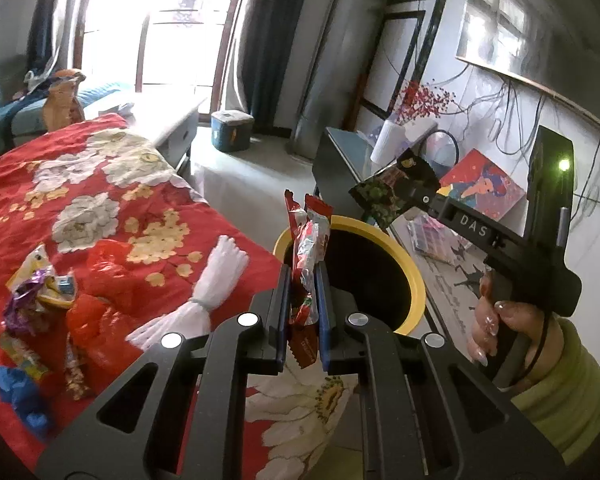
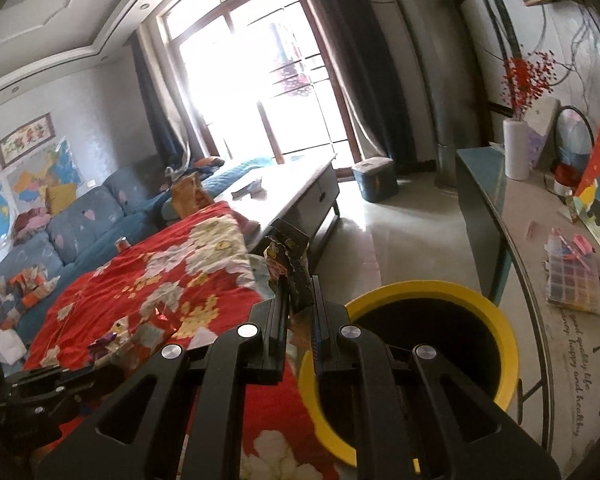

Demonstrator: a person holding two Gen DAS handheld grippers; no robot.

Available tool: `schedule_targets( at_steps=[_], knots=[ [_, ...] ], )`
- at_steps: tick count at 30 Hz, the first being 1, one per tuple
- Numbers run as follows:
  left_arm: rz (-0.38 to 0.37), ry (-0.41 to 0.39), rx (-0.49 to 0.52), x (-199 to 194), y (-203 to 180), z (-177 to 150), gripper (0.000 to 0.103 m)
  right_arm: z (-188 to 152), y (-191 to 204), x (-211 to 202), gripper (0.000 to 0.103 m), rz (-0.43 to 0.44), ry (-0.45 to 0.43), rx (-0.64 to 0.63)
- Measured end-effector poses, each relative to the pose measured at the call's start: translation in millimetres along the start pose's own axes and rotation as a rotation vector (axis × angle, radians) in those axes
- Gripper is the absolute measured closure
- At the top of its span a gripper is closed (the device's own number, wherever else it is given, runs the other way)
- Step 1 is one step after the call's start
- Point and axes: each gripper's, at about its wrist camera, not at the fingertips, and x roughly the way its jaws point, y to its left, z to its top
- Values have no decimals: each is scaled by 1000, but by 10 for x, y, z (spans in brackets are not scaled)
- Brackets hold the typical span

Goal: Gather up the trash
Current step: 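Carry the red snack wrapper over the yellow bin with the right gripper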

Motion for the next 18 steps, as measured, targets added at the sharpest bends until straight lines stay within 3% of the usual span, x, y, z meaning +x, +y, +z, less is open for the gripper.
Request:
schedule_targets(
  at_steps=[18],
  knots=[
    [-25,87,88,545,-322,-33,96,-65,-522,80,93,-77,32,103]
  ],
)
